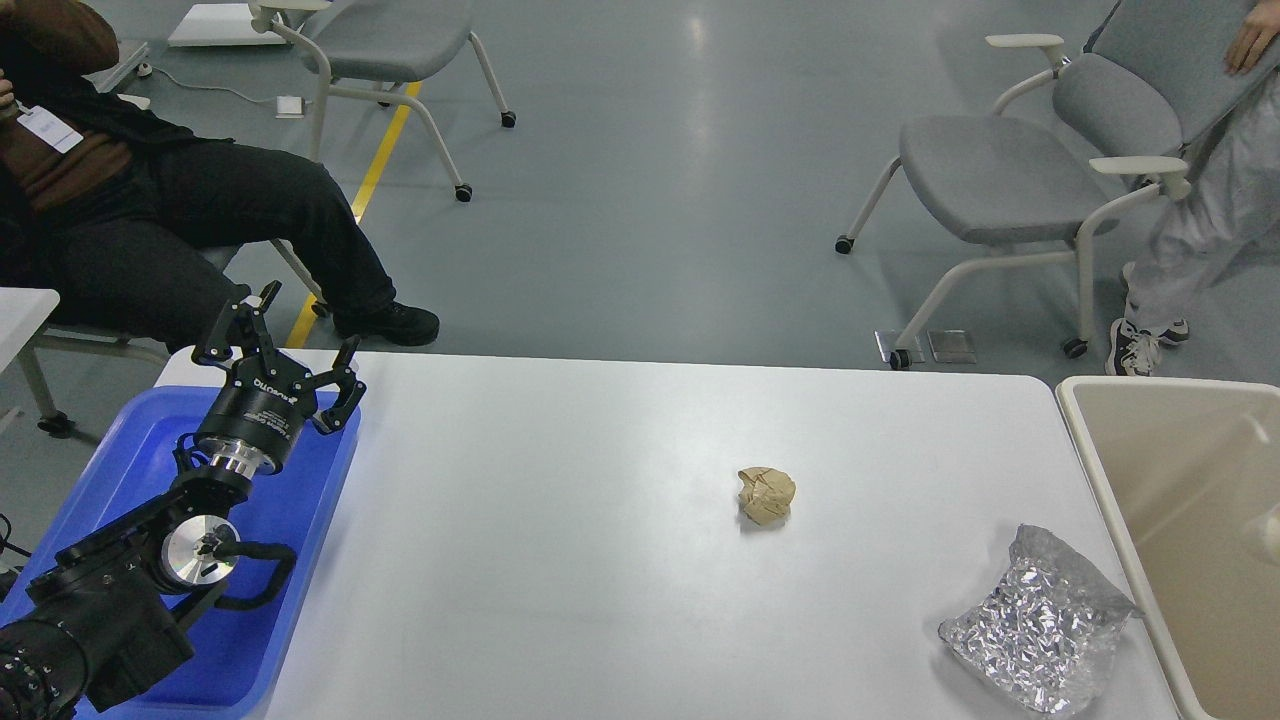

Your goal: Tidy desktop

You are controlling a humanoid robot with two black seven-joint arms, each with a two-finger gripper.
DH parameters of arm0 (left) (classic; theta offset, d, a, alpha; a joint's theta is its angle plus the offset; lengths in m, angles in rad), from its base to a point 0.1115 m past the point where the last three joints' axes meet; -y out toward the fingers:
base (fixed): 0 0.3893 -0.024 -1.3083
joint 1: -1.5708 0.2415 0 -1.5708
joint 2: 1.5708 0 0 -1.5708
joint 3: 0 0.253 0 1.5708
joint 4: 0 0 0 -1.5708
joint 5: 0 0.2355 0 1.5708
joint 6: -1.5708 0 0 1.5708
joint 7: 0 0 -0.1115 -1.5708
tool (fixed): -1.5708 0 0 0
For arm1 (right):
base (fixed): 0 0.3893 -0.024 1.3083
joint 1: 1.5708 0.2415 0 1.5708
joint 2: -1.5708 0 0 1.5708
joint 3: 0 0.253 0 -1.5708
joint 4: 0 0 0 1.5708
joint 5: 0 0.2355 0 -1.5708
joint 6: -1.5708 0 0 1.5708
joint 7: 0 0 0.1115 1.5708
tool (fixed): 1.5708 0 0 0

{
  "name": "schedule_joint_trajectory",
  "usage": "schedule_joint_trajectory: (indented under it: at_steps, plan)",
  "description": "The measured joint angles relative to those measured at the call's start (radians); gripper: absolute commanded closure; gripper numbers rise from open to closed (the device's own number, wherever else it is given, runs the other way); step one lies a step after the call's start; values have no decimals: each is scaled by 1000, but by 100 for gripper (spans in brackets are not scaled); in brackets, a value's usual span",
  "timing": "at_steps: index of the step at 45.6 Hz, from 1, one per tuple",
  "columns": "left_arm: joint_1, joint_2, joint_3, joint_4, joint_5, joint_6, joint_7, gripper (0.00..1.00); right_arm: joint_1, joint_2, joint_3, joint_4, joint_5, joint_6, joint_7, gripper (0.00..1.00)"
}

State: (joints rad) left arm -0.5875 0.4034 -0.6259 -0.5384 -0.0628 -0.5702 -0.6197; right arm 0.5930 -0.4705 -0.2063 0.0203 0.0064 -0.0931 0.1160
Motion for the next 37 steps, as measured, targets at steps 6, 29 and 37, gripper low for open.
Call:
schedule_joint_trajectory:
  at_steps: [6,29,37]
  plan:
    - [0,0,0,0,0,0,0,2,3,33,1,-27,0,-18,-1,0]
    - [0,0,0,0,0,0,0,2,61,82,2,-56,0,-33,-4,0]
    - [0,0,0,0,0,0,0,2,108,94,3,-56,0,-35,-2,0]
